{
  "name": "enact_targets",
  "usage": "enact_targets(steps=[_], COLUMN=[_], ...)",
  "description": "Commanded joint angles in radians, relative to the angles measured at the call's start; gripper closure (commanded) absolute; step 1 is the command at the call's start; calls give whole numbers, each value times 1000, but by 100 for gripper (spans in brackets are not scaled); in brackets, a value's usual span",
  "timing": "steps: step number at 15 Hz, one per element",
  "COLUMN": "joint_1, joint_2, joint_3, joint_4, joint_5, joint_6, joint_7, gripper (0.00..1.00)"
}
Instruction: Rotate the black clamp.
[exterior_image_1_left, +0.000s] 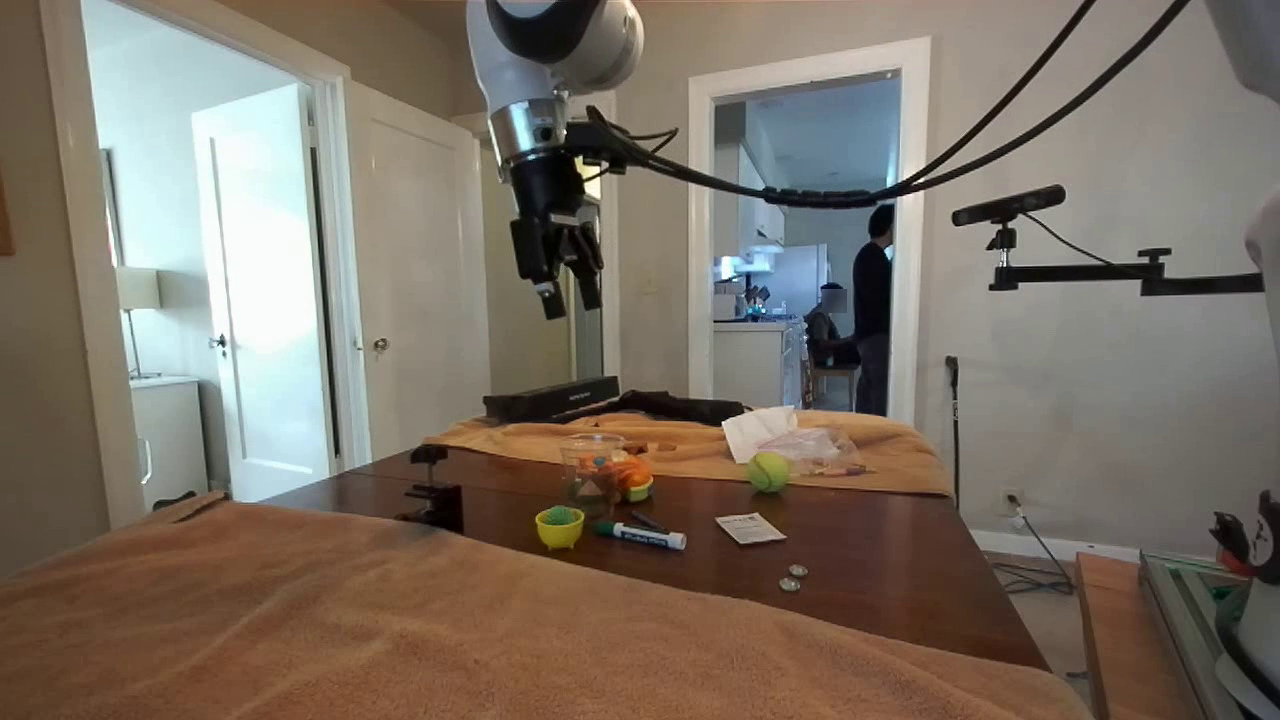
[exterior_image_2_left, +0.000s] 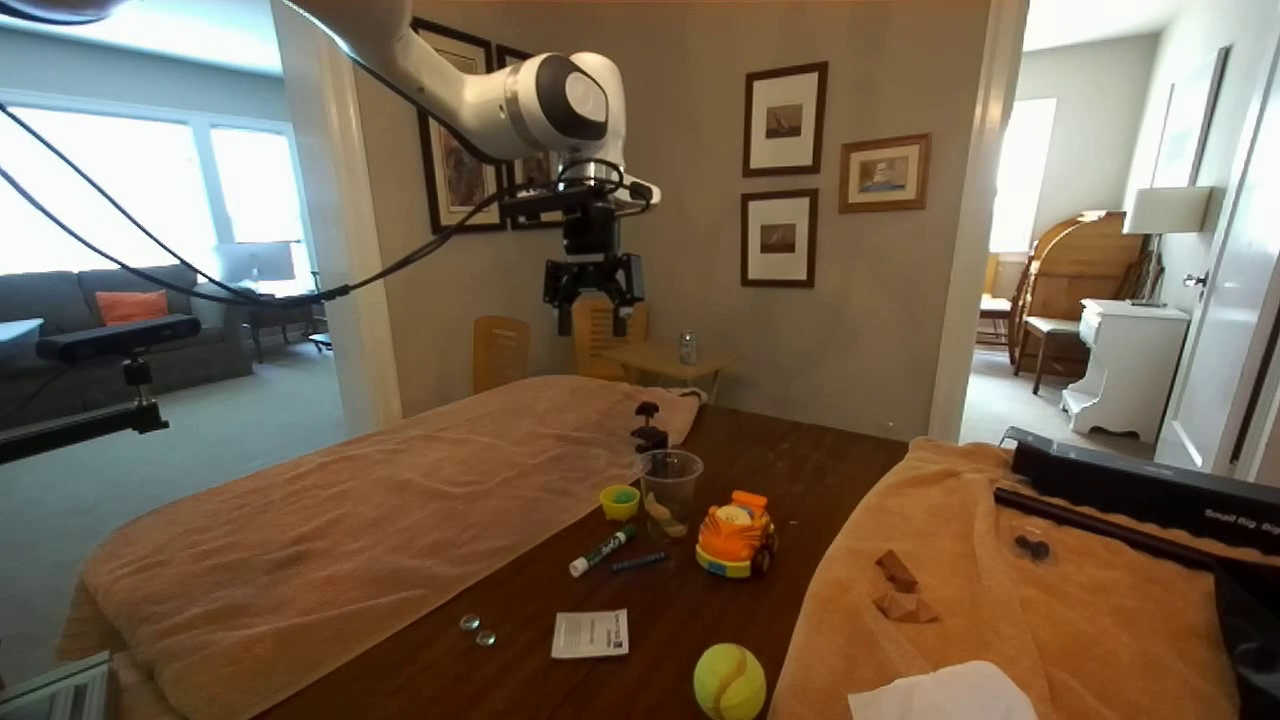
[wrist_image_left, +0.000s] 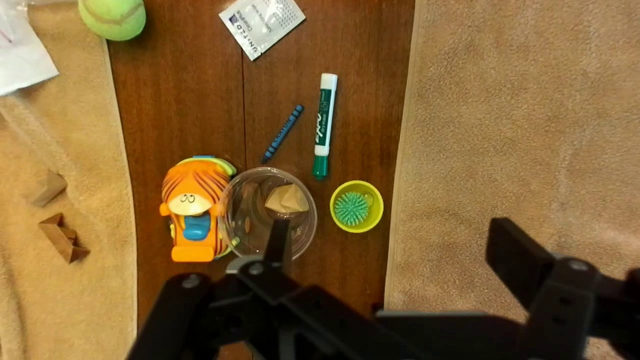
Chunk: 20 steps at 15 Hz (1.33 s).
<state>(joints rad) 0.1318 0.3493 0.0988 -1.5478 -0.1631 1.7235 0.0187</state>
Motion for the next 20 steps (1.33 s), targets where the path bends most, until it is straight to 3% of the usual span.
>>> enact_targets(steps=[1,5,9,20], joint_1=[5,9,-1,20], joint_2=[2,8,105,458], joint_3=[-7,-15,-21,8], joint_4=[7,6,92,473], joint_5=[2,-13,41,78], joint_6=[-3,34,59,52], joint_7=[-1,33,68,-33], gripper=[0,0,0,0])
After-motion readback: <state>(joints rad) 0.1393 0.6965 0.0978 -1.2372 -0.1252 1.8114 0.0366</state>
